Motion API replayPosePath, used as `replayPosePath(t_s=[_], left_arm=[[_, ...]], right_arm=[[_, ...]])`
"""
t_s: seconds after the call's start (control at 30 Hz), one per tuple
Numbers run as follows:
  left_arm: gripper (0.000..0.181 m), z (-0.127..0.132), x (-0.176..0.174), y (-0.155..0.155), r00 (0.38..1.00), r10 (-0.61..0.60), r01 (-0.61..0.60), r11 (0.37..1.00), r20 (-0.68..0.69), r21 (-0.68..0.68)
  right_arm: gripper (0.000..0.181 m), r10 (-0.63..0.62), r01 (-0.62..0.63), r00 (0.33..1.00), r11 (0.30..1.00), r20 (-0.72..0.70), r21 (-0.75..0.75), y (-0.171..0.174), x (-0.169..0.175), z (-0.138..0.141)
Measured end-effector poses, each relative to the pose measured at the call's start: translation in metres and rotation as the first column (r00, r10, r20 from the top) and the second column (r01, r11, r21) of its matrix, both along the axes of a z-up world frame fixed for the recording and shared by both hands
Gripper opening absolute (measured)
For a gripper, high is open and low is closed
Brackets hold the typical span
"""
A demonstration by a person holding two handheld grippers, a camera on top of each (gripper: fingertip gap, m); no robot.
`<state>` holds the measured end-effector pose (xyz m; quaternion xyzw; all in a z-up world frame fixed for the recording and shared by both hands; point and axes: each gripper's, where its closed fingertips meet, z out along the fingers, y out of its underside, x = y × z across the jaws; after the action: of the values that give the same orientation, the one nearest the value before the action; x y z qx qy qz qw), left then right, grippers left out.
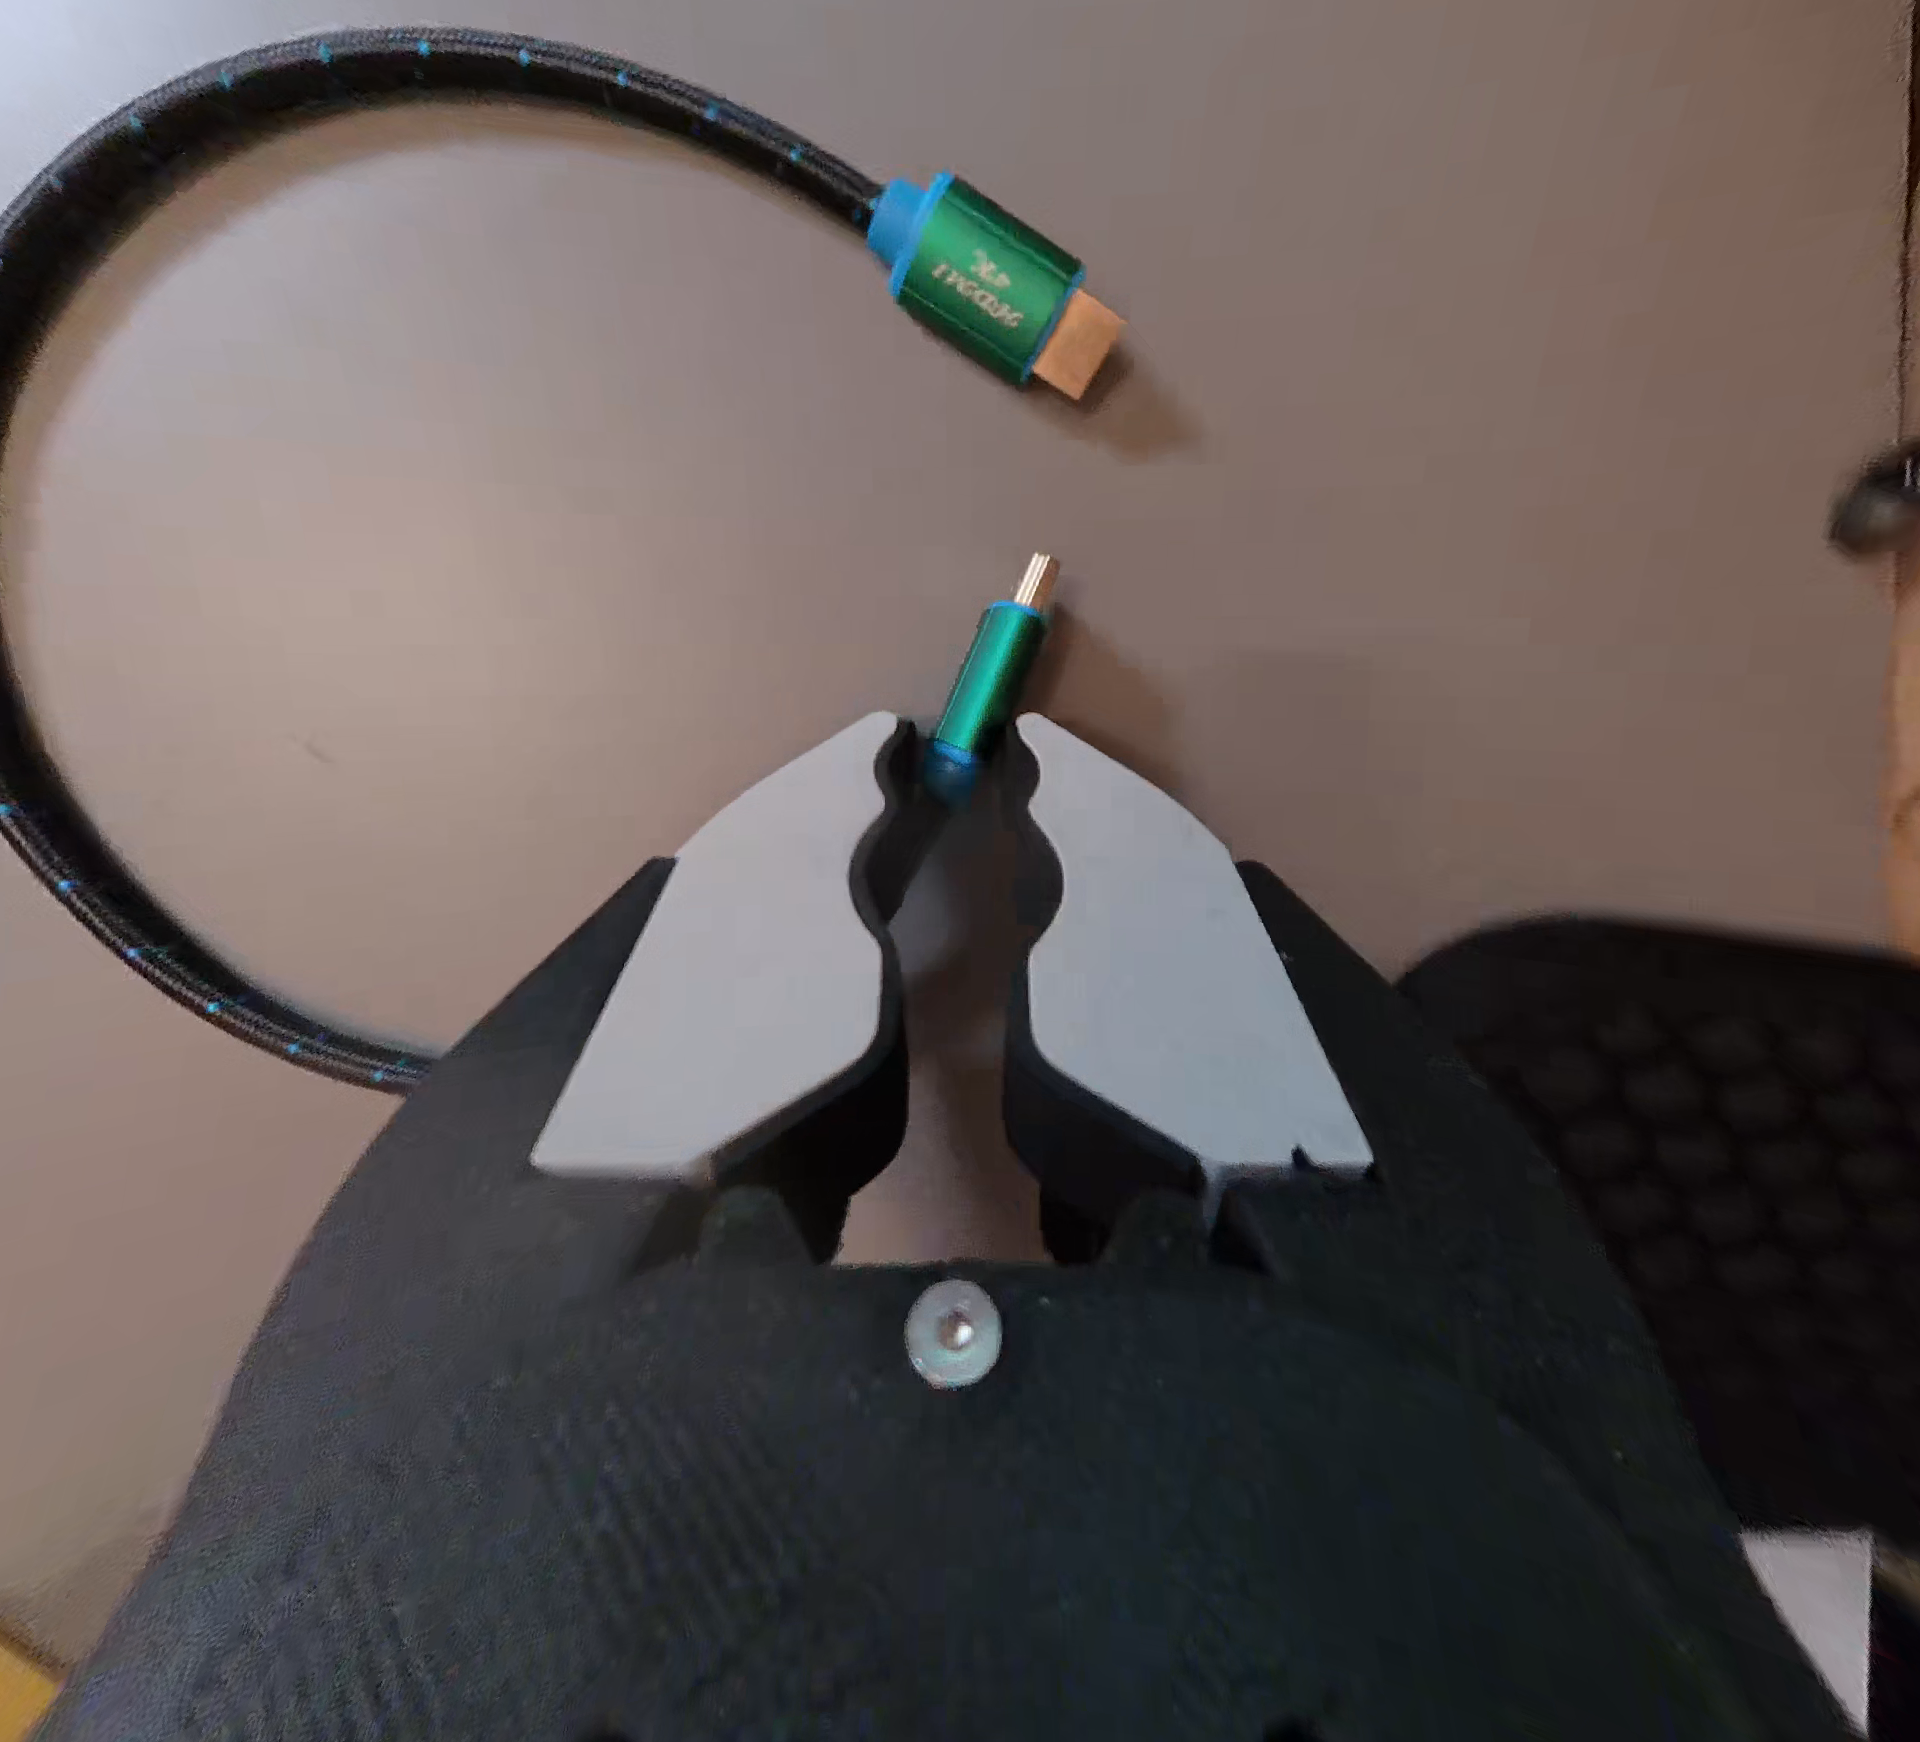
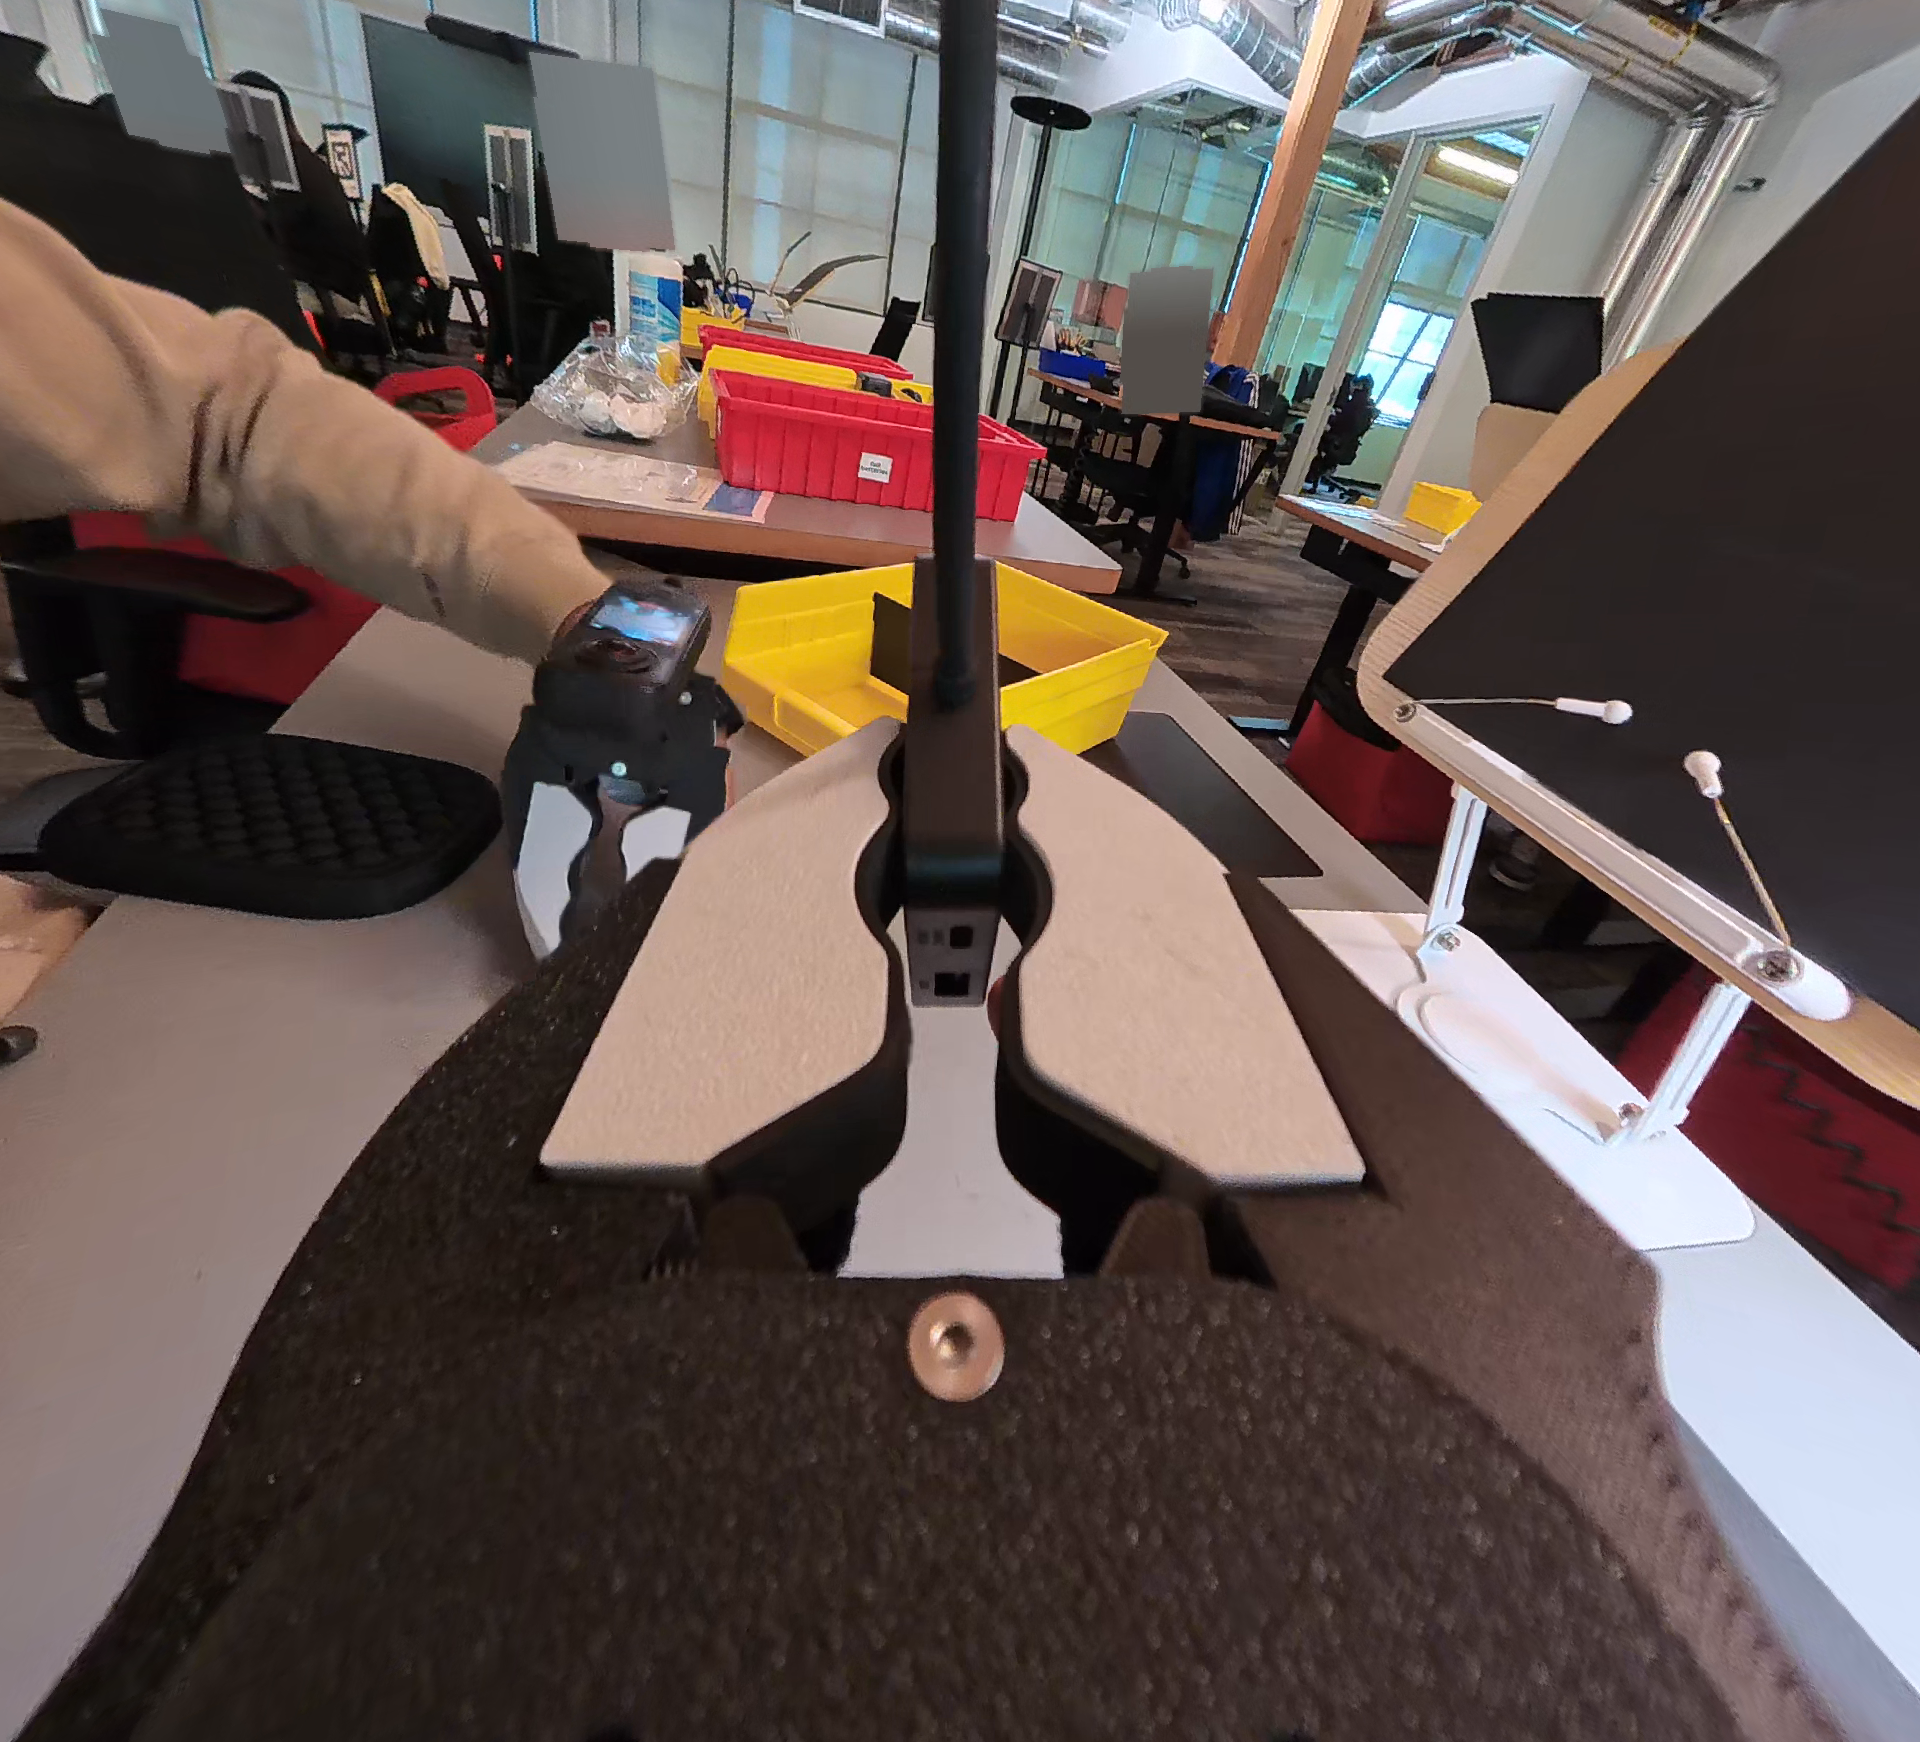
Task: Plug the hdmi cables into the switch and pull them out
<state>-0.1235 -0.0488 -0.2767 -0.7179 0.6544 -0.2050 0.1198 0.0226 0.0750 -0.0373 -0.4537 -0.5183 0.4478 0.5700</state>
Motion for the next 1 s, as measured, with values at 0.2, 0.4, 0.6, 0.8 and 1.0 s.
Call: replayPosePath(t_s=[0.2, 0.4, 0.6, 0.8, 1.0], left_arm=[[0.016, -0.002, 0.037, 0.018, 0.967, 0.247, -0.252, 0.964, 0.067, 0.082], [0.015, 0.000, 0.045, 0.026, 0.985, 0.165, -0.172, 0.938, 0.048, 0.299], [0.028, 0.002, 0.027, 0.028, 0.996, 0.091, -0.085, 0.923, 0.002, 0.376], [0.024, 0.002, 0.018, 0.030, 0.999, 0.029, -0.014, 0.902, -0.029, 0.431], [0.008, 0.000, 0.023, 0.035, 0.998, 0.022, 0.011, 0.853, -0.056, 0.521]], right_arm=[[0.013, 0.009, -0.009, 1.000, 0.999, -0.018, -0.035, 0.005, 0.001, -0.004], [0.014, 0.024, -0.025, 0.999, 0.999, -0.022, -0.029, 0.000, -0.001, -0.001], [0.013, 0.060, -0.062, 0.997, 0.998, -0.040, -0.034, -0.006, 0.004, 0.004], [0.014, 0.130, -0.134, 0.988, 0.990, -0.080, -0.046, -0.016, 0.008, 0.010], [0.014, 0.235, -0.248, 0.962, 0.966, -0.141, -0.080, -0.029, 0.015, 0.017]])
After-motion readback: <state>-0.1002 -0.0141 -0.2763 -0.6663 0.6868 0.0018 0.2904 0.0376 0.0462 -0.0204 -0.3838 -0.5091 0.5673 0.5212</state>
